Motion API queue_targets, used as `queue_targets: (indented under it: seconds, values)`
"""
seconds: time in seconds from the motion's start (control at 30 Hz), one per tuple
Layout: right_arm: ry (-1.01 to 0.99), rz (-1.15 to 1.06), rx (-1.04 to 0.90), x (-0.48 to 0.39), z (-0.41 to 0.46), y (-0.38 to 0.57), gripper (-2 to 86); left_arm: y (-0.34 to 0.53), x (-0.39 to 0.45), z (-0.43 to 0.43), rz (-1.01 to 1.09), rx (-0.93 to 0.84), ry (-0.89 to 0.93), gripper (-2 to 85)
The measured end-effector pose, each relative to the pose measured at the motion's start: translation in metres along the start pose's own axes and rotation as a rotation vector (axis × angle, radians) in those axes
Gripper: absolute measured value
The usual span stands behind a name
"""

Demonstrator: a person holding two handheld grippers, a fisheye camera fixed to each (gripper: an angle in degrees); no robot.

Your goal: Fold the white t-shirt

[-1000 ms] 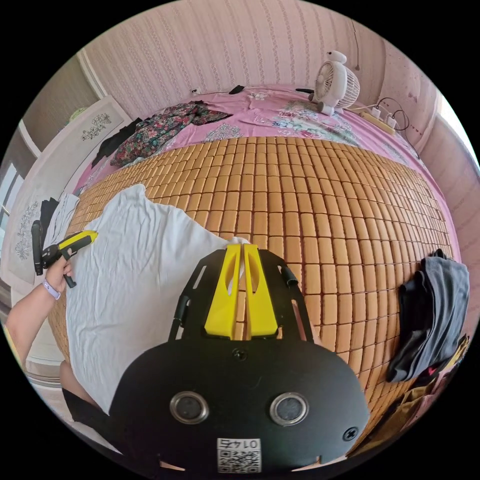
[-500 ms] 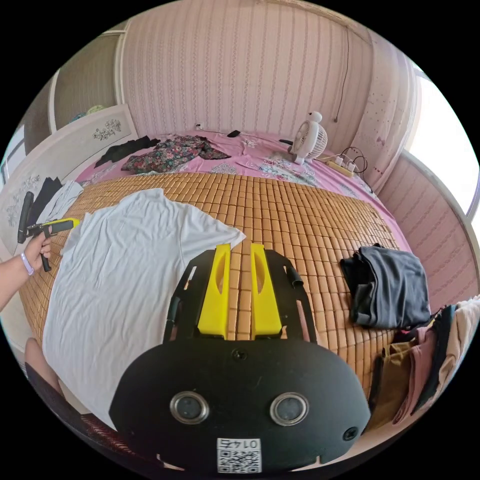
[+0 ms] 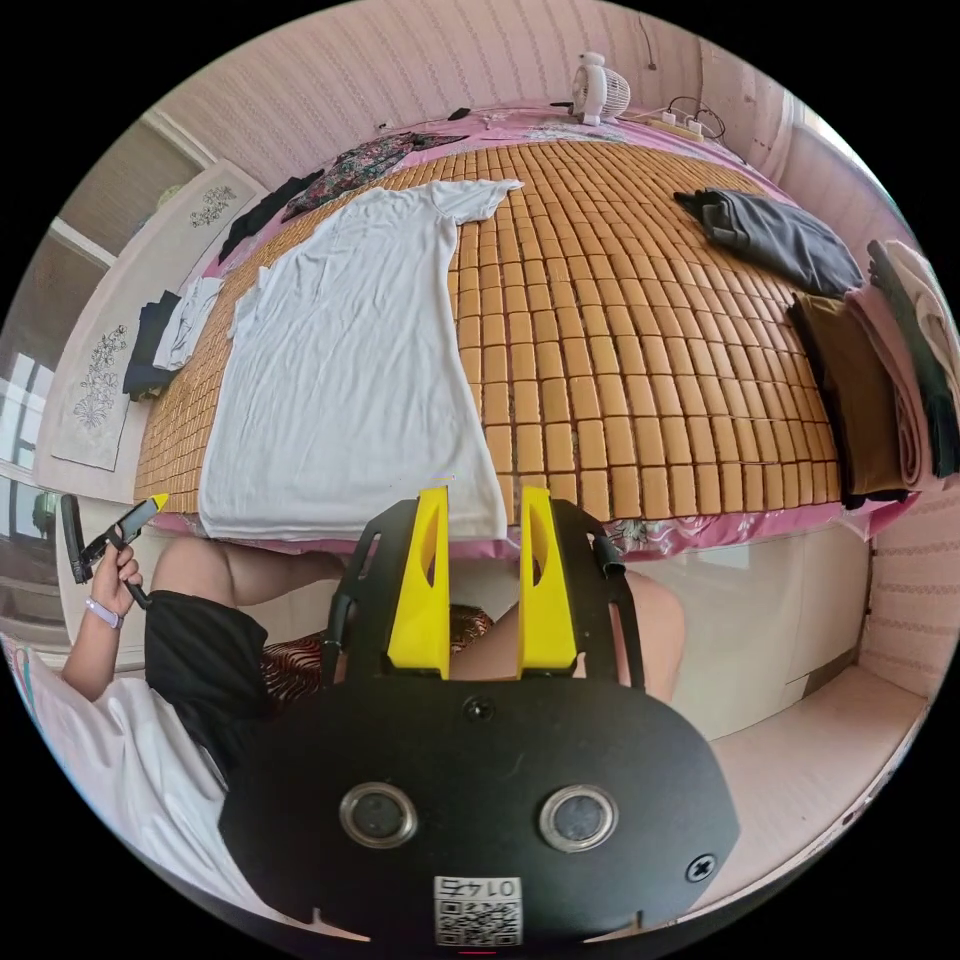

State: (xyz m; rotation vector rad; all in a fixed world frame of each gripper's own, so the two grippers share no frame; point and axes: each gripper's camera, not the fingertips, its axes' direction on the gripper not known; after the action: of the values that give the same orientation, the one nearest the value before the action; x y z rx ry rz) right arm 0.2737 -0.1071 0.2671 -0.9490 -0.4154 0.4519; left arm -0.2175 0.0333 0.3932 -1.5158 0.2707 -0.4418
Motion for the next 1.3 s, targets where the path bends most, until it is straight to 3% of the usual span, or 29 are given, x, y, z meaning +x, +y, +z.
queue_targets:
  seconds: [0.2,0.67,0.93,1.1,1.3]
  values:
    - [0.019,0.159,-0.025,0.011,0.016,-0.001,10.2,0.010,-0.007,0.022,-0.066,-0.023,-0.055,6.8]
    - [0.116,0.129,-0.140,-0.019,0.058,-0.013,0.9,0.017,-0.034,0.038,-0.096,-0.147,-0.160,2.9]
    - [0.050,0.203,-0.135,-0.008,0.063,-0.002,1.3,0.022,-0.068,0.023,-0.162,-0.129,-0.006,-0.5]
    - [0.082,0.248,0.040,-0.008,0.035,0.017,2.3,0.030,-0.093,-0.004,-0.221,0.001,0.108,-0.6]
    - [0.189,0.064,0.079,-0.038,0.022,0.025,3.8,0.049,-0.135,-0.047,-0.379,0.126,0.205,-0.7]
